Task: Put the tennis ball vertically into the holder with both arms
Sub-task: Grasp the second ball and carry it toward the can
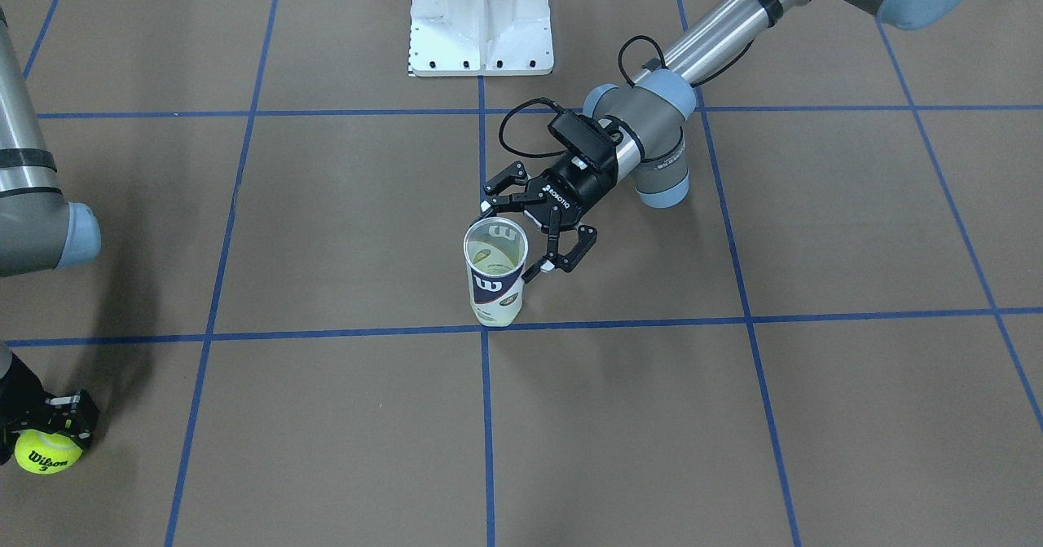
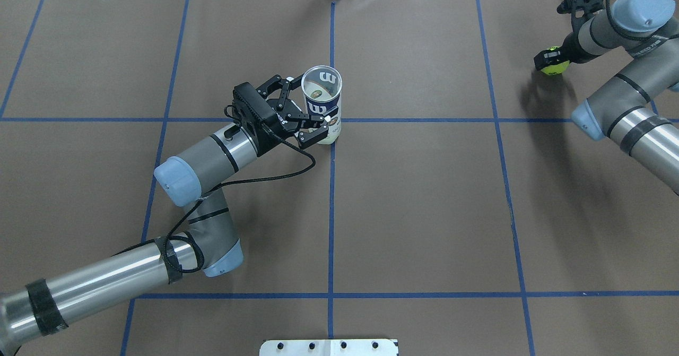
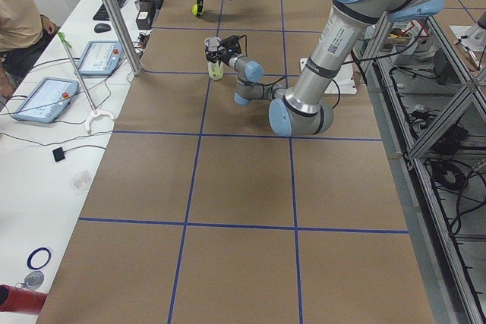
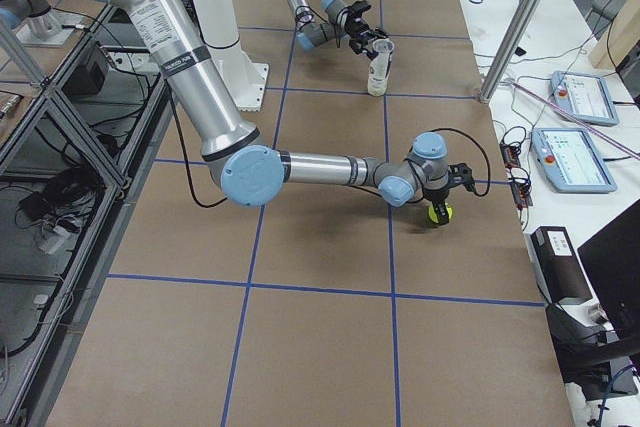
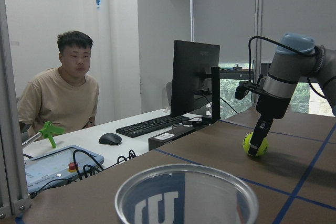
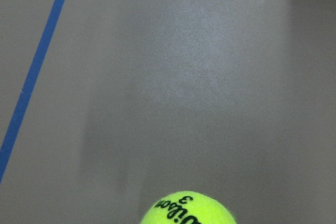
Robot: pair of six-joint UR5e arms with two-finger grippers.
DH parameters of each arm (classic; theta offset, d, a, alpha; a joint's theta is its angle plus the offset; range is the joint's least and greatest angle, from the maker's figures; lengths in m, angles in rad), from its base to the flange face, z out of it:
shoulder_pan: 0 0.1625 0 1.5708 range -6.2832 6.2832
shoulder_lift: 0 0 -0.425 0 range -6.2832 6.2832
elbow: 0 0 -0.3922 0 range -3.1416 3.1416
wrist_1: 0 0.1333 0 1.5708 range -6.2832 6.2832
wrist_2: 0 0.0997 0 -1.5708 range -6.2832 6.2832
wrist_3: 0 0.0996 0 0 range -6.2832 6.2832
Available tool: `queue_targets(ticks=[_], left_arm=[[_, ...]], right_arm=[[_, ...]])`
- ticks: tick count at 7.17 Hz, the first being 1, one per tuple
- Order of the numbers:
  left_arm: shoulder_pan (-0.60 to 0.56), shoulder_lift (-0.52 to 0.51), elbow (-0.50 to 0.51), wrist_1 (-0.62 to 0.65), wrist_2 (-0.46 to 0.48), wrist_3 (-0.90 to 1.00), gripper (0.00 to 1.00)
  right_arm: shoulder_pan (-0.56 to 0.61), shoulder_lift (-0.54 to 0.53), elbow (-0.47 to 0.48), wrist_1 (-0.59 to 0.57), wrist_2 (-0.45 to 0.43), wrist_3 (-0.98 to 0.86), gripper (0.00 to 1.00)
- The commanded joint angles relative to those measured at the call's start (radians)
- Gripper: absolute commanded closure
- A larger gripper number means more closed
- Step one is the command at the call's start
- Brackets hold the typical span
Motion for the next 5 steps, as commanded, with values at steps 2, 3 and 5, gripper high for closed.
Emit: queue_targets(ticks=[2, 3, 5], left_arm=[[0.000, 0.000, 0.000, 0.000, 0.000, 0.000, 0.02], [0.002, -0.001, 0.000, 0.000, 0.000, 0.000, 0.02], [0.002, -0.001, 0.000, 0.000, 0.000, 0.000, 0.02]], right_arm=[[-0.063, 0.006, 0.210, -0.003, -0.002, 0.310, 1.00], [-0.104, 0.006, 0.303, 0.000, -0.033, 0.437, 1.00], [-0.207, 0.035, 0.449, -0.016, -0.132, 0.634, 1.00]])
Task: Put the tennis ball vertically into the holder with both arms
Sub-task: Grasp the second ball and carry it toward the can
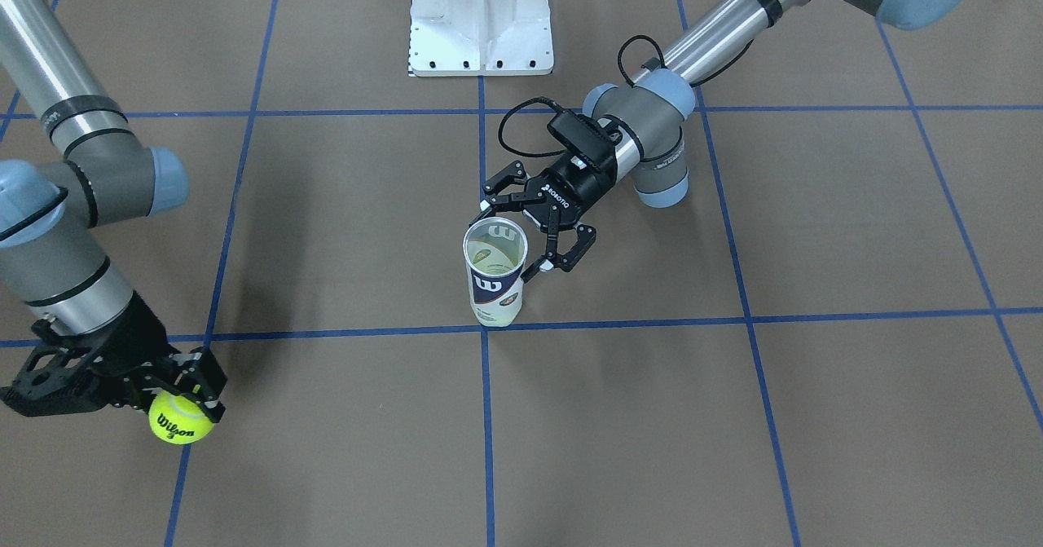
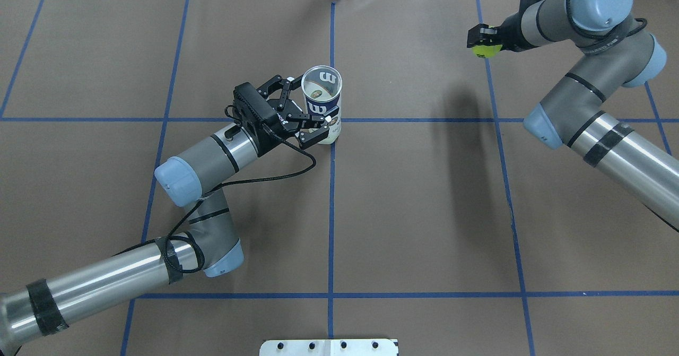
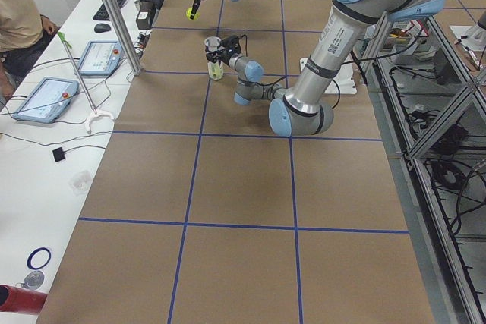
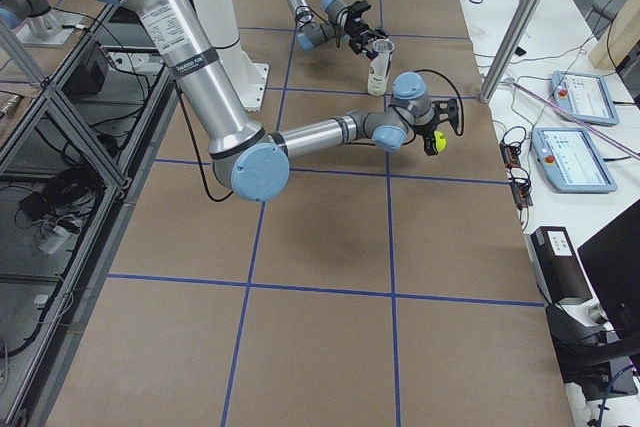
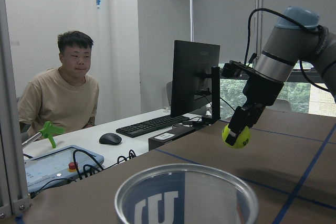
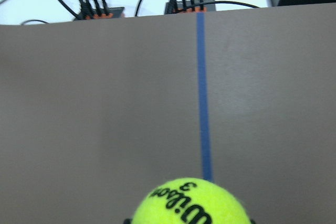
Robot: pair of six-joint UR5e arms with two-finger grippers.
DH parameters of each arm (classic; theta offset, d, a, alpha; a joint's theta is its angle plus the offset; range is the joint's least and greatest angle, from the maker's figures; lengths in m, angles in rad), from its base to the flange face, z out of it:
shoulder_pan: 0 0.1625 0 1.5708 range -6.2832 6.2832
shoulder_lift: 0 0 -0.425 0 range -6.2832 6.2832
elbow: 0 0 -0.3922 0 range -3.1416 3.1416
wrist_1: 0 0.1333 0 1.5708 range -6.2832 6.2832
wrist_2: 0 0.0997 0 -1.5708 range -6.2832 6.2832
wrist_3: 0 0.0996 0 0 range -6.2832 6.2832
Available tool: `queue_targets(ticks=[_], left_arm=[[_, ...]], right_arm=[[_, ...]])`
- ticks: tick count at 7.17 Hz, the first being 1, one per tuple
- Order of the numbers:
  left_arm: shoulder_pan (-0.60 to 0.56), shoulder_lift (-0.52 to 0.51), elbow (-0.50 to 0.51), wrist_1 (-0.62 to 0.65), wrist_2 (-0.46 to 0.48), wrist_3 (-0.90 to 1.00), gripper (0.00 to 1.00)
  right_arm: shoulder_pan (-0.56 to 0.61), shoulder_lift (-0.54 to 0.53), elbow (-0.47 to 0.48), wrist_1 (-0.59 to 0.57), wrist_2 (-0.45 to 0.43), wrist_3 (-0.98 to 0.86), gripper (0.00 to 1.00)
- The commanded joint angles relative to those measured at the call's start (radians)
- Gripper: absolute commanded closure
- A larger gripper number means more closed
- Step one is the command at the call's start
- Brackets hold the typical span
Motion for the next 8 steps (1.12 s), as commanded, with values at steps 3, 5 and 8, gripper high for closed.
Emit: queue_targets(ticks=[3, 5, 8], left_arm=[[0.000, -0.002, 0.000, 0.000, 0.000, 0.000, 0.02], [0.000, -0.003, 0.000, 0.002, 0.000, 0.000, 0.02], [0.003, -0.003, 0.002, 0.002, 0.000, -0.002, 0.02]], right_arm=[[-0.175, 0.154, 0.330, -0.372, -0.114, 0.284, 1.00], [-0.247, 0.290, 0.428, -0.647, -0.138, 0.391, 1.00], [-0.347, 0.388, 0.417, -0.856, -0.244, 0.408, 1.00]])
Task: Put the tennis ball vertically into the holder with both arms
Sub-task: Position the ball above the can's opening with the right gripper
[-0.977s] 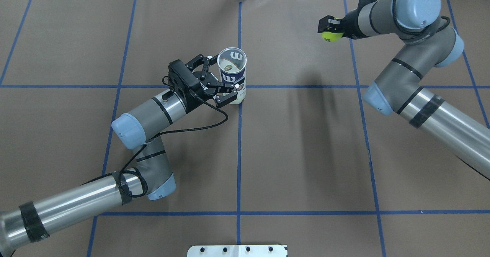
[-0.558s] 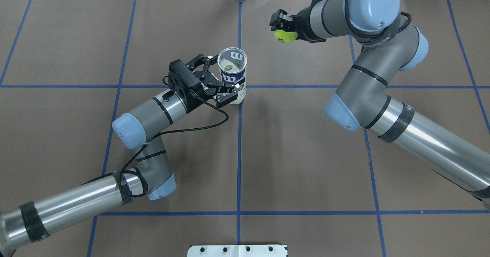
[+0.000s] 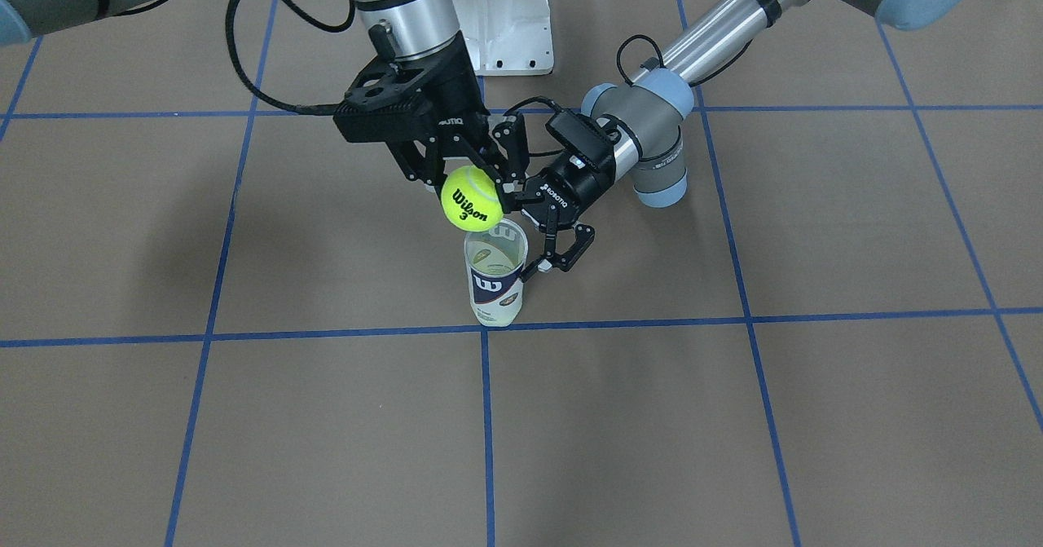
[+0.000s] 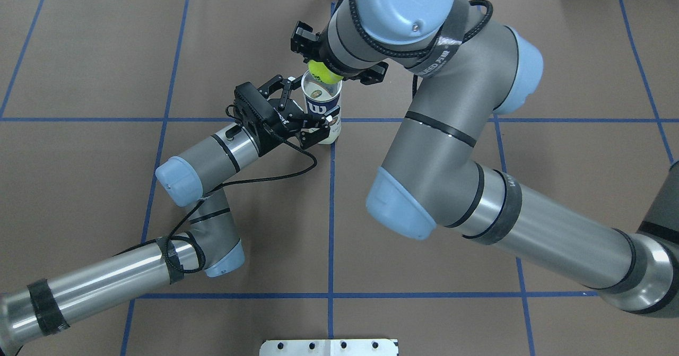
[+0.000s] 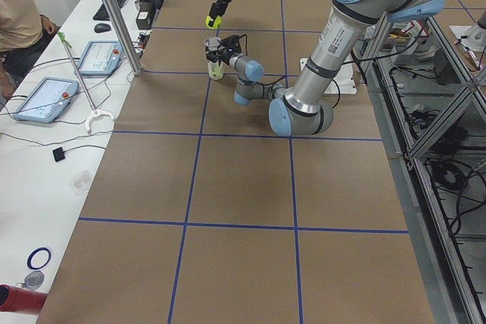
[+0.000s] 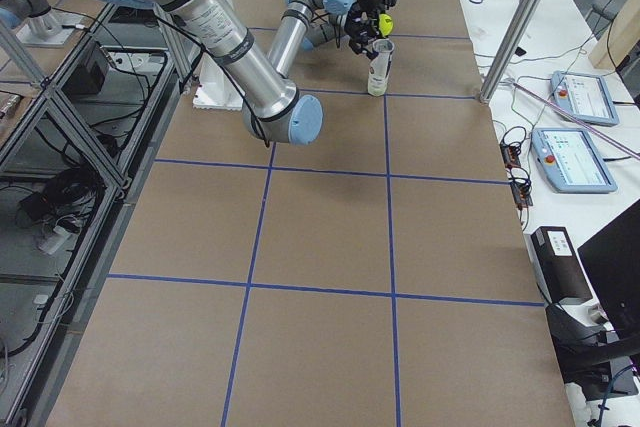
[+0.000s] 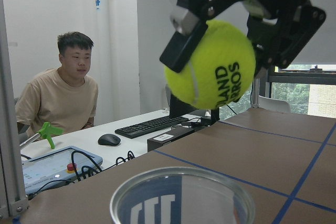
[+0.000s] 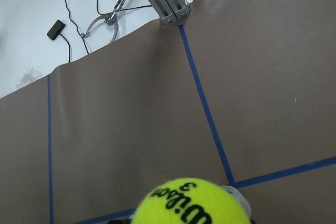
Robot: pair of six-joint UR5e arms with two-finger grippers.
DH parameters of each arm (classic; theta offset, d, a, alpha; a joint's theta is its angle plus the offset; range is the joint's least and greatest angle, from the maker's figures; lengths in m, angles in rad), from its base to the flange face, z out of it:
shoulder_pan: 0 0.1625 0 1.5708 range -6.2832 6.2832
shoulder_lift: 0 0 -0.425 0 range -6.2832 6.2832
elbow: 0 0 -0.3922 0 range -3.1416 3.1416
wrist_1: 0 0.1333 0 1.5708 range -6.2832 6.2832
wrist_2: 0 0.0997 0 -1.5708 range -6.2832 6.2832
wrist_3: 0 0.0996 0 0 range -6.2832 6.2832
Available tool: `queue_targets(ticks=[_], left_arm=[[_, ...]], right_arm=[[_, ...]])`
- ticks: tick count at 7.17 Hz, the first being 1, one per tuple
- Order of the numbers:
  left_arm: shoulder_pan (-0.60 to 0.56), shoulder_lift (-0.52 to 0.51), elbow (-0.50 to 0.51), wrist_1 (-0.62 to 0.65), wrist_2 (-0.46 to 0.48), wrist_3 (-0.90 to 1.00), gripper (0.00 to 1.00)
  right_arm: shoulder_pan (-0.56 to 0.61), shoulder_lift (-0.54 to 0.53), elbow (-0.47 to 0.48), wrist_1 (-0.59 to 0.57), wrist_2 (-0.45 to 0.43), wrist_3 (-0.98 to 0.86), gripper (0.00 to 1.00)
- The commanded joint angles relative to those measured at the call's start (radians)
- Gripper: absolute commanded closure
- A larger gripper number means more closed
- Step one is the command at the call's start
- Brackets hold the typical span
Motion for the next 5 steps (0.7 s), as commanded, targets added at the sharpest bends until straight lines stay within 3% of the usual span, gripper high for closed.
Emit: queue_targets(ticks=[1, 3, 5], left_arm=[[0.006, 0.000, 0.001, 0.000, 0.000, 0.001, 0.02], [0.010, 0.000, -0.001, 0.000, 0.000, 0.001, 0.02], [0.011, 0.000, -0.001, -0.001, 0.000, 0.001, 0.02]], right_arm=[[-0.038, 0.015, -0.012, -0.064, -0.066, 0.003, 1.00], [-0.038, 0.029, -0.024, -0.102, -0.076, -0.015, 1.00], [-0.037, 0.070, -0.099, -0.097, -0.103, -0.034, 1.00]])
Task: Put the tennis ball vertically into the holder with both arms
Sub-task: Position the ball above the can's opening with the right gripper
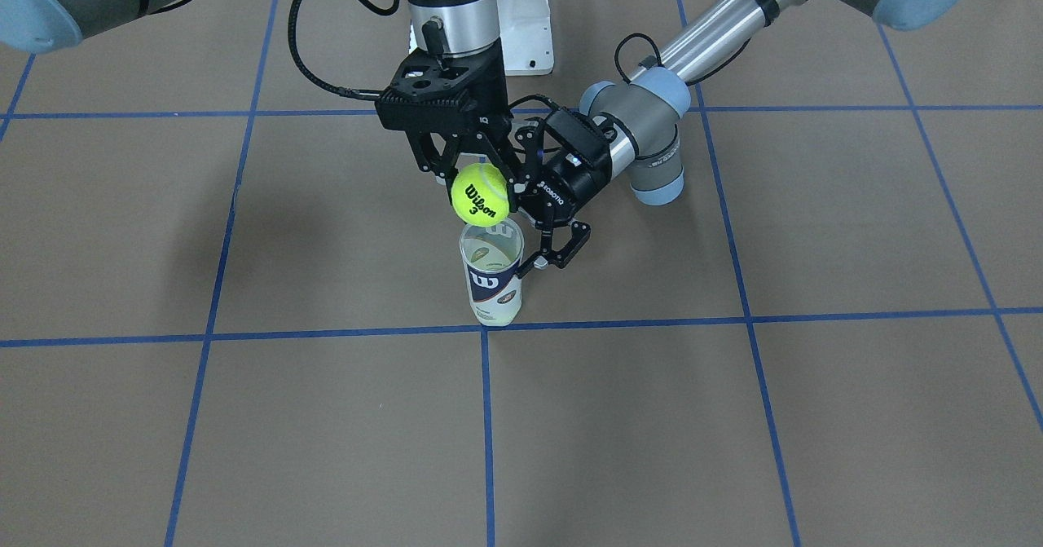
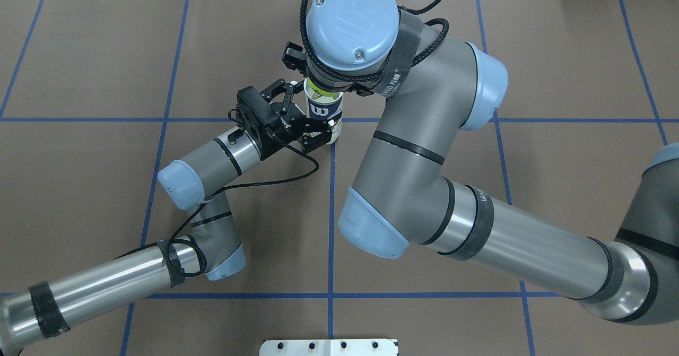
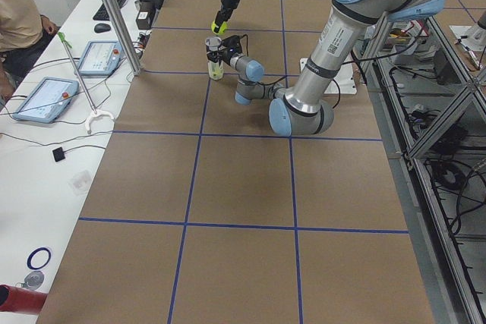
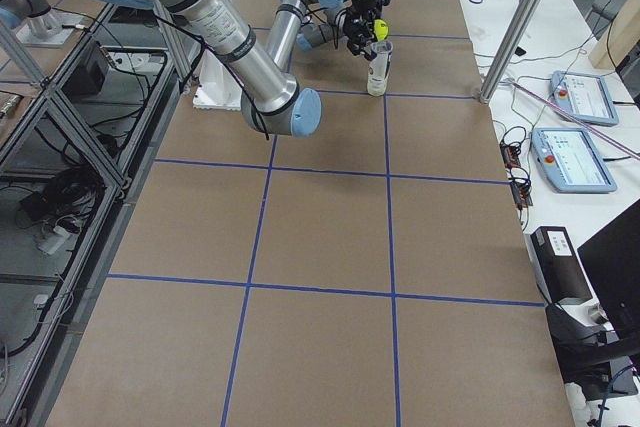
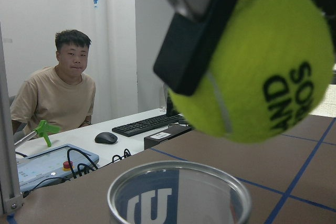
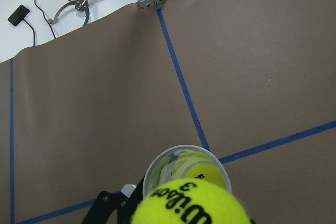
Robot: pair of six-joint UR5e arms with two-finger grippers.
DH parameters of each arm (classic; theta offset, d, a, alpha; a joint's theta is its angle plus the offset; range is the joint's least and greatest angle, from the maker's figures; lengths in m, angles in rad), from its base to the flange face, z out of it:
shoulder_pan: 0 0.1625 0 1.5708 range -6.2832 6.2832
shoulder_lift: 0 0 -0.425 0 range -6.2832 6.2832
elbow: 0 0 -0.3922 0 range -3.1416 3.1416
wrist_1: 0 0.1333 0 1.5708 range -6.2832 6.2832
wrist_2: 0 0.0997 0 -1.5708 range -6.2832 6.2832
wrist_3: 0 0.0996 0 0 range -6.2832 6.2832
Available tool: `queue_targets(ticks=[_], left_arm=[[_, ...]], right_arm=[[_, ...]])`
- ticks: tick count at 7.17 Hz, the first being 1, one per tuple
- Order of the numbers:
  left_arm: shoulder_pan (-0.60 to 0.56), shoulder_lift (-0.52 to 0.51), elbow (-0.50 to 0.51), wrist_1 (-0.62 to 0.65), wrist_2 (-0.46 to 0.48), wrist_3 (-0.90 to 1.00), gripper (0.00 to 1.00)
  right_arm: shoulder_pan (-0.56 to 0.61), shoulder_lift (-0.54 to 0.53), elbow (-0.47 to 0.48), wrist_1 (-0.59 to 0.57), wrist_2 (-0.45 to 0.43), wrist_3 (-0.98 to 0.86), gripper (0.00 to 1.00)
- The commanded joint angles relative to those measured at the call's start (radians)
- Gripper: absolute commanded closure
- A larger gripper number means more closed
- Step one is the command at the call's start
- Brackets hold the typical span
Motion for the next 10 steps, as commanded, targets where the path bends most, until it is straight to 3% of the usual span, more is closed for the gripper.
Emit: queue_targets(ticks=[1, 2, 4, 10], left_arm=[[0.002, -0.002, 0.000, -0.001, 0.000, 0.000, 0.02], [0.000, 0.000, 0.000, 0.001, 0.000, 0.000, 0.02], [0.000, -0.002, 0.000, -0.001, 0.000, 0.000, 0.01], [-0.002, -0.002, 0.000, -0.001, 0.002, 0.000, 0.01]], right_arm=[[0.001, 0.037, -0.053, 0.001, -0.010, -0.009, 0.98], [-0.001, 0.038, -0.054, 0.001, -0.010, -0.009, 0.53], [-0.001, 0.037, -0.053, -0.001, -0.012, -0.013, 0.06], [0.005, 0.031, -0.039, 0.001, -0.007, -0.065, 0.01]])
